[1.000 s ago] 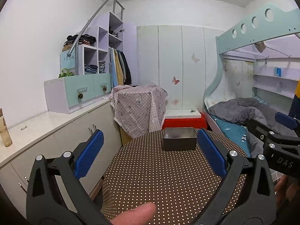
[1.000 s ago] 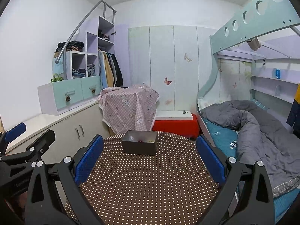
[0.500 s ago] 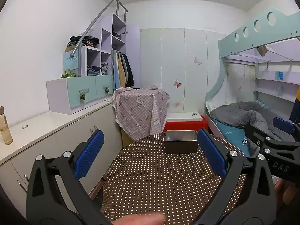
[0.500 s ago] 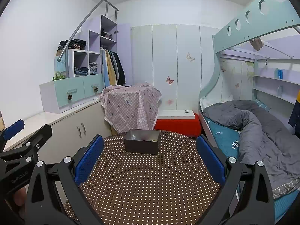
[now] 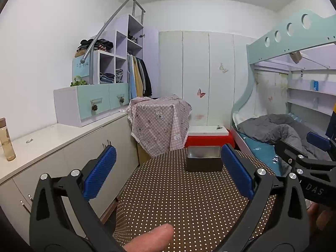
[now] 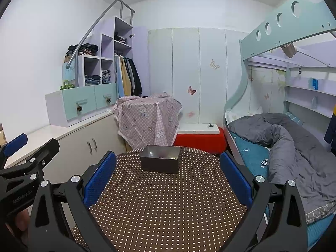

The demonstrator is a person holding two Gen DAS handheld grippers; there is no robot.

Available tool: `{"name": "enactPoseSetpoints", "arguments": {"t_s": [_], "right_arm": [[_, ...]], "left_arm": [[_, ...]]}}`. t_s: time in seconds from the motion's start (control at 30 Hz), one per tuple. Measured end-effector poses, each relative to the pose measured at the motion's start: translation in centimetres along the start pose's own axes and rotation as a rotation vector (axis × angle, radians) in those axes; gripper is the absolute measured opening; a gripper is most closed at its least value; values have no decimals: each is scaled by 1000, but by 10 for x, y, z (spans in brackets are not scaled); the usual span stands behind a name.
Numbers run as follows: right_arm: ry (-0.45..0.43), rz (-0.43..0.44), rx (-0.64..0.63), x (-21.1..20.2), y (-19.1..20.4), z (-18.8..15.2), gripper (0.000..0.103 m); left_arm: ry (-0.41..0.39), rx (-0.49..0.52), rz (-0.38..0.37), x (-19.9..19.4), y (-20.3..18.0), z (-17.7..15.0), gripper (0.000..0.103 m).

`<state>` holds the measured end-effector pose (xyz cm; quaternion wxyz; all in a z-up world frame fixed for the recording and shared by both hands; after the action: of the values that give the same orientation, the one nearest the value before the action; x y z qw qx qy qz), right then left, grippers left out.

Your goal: Organize jewelry

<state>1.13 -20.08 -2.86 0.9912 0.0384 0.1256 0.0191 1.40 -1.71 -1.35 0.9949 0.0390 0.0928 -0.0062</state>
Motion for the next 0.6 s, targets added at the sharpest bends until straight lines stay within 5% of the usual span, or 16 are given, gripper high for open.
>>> {"name": "enactPoseSetpoints", "arguments": {"t_s": [0.6], "right_arm": [[-3, 4, -7, 0, 2, 1, 95]], "left_arm": [[6, -6, -2, -1, -3, -1, 97]]}}
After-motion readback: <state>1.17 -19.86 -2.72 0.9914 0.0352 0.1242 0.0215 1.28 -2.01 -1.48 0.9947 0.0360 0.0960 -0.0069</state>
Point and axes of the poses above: each gripper's, at about its wrist camera, not at the fingertips, and x roughly the way its jaws point, y to its left, z to its top, the point moved 1 cm from there along x, roughly the way its jaws point, and after that the axes turned 3 degrees about x, right-handed, at the moved point
